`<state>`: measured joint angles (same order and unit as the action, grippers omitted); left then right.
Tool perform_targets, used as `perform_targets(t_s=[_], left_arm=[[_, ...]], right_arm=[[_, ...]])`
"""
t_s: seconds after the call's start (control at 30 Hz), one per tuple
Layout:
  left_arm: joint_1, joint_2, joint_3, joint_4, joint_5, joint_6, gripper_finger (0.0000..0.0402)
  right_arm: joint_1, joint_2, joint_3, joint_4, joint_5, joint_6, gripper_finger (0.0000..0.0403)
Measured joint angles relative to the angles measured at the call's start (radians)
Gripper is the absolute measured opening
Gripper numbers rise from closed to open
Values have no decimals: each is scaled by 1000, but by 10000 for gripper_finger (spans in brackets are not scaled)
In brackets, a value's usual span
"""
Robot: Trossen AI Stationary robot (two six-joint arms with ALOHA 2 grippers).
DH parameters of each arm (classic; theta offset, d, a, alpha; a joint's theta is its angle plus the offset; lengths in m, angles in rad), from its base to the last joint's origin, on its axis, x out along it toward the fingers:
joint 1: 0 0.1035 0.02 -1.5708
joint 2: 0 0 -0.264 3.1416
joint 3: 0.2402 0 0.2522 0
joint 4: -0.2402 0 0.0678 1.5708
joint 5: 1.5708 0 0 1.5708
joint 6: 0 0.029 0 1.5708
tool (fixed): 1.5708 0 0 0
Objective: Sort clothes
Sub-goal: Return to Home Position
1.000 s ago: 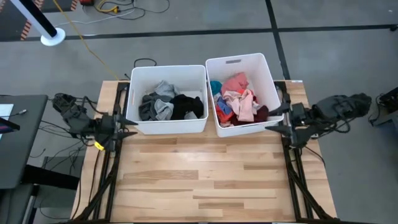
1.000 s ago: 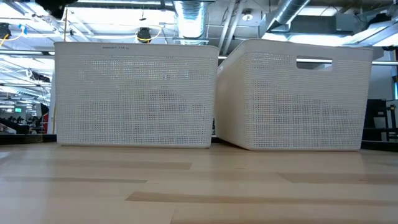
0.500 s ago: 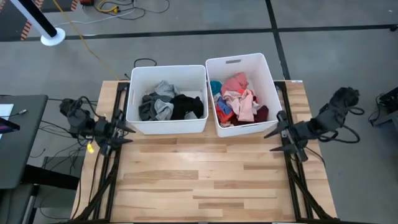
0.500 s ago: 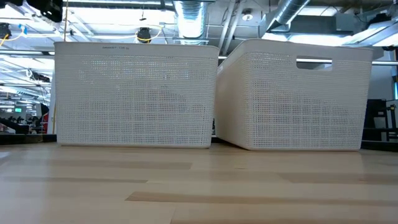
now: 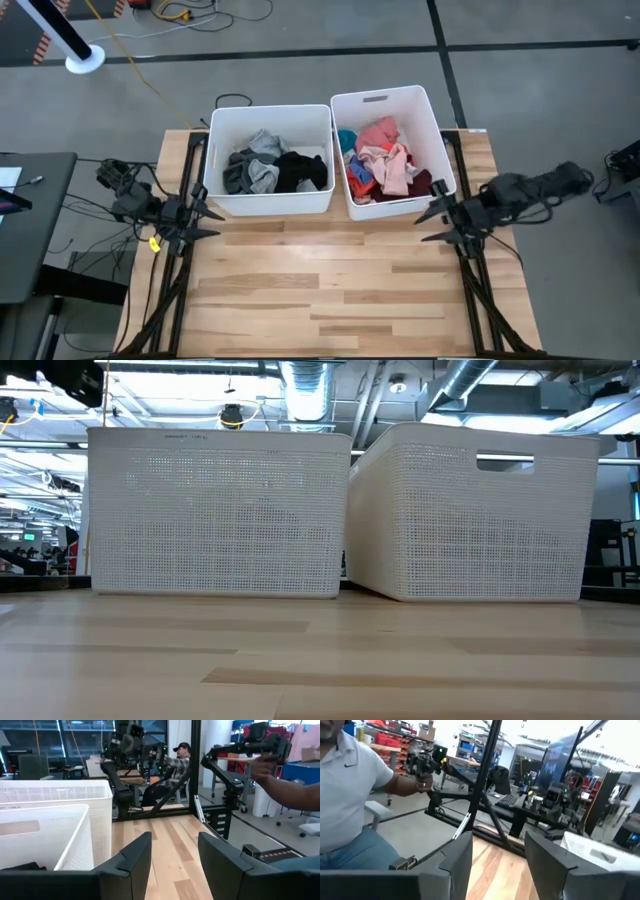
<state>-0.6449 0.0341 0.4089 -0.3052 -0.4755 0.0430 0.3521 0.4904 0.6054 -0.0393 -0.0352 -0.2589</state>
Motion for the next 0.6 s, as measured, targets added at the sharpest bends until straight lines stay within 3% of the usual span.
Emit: perform_targets(t_s=[0.23,0.33,0.6], left_arm=[[0,0,-21,31,7,5,157],[0,0,-21,31,9,-10,157],[0,0,-21,15,27,-1,157]], right_arm=[[-347,82,-88,171,-414,96,190],[-457,151,-118,245,-543,142,190],[-554,331,-146,354,-725,150,186]])
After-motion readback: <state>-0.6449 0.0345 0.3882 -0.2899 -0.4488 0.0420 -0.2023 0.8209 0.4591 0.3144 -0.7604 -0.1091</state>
